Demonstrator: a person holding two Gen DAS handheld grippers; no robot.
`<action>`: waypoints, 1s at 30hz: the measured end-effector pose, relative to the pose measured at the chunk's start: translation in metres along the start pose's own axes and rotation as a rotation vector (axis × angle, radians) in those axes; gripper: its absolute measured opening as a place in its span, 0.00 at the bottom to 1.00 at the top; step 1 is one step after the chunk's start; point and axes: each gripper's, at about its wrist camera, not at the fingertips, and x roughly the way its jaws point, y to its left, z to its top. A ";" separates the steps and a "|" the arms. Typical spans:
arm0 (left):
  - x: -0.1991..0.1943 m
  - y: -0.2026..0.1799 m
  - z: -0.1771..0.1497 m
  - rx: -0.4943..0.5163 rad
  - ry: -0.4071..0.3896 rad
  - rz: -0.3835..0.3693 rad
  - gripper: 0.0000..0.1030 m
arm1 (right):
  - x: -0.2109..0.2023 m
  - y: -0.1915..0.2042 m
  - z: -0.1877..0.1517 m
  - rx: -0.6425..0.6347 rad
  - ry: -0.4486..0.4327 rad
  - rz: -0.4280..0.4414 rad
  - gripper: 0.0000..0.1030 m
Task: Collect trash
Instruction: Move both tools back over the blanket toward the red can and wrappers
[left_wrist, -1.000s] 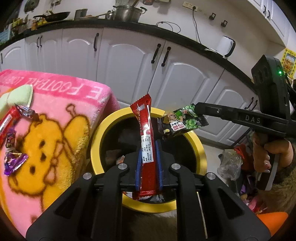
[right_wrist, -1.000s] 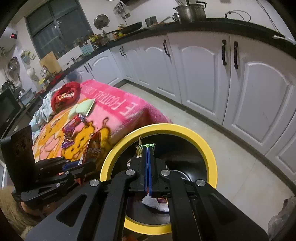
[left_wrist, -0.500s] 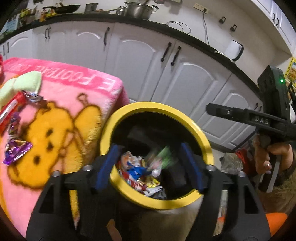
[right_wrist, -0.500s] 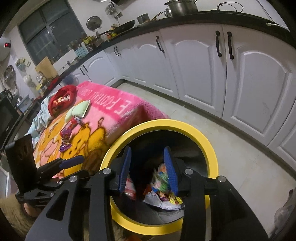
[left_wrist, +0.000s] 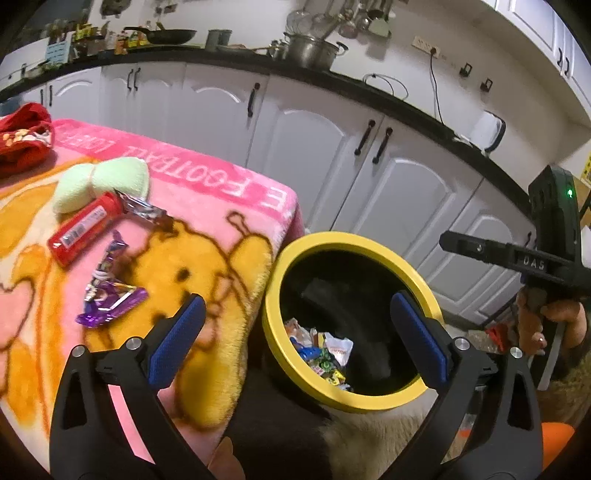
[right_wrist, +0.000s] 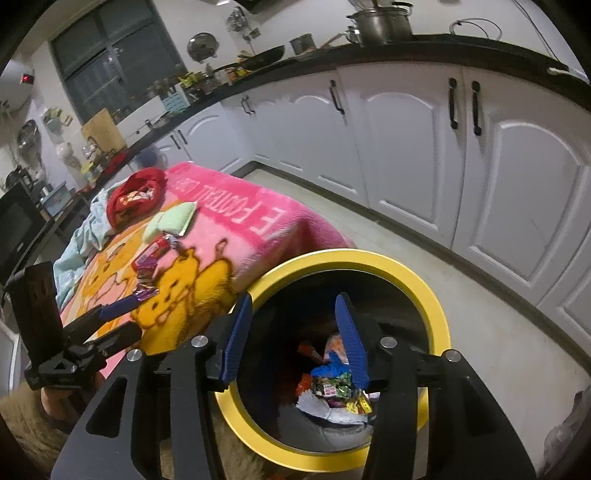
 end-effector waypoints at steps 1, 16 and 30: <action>-0.002 0.001 0.001 0.003 -0.005 0.005 0.89 | 0.000 0.003 0.001 -0.007 -0.002 0.002 0.45; -0.053 0.027 0.005 0.012 -0.116 0.165 0.89 | 0.005 0.061 0.018 -0.110 -0.061 0.020 0.70; -0.092 0.064 -0.004 -0.040 -0.168 0.248 0.89 | 0.018 0.125 0.047 -0.202 -0.081 0.088 0.74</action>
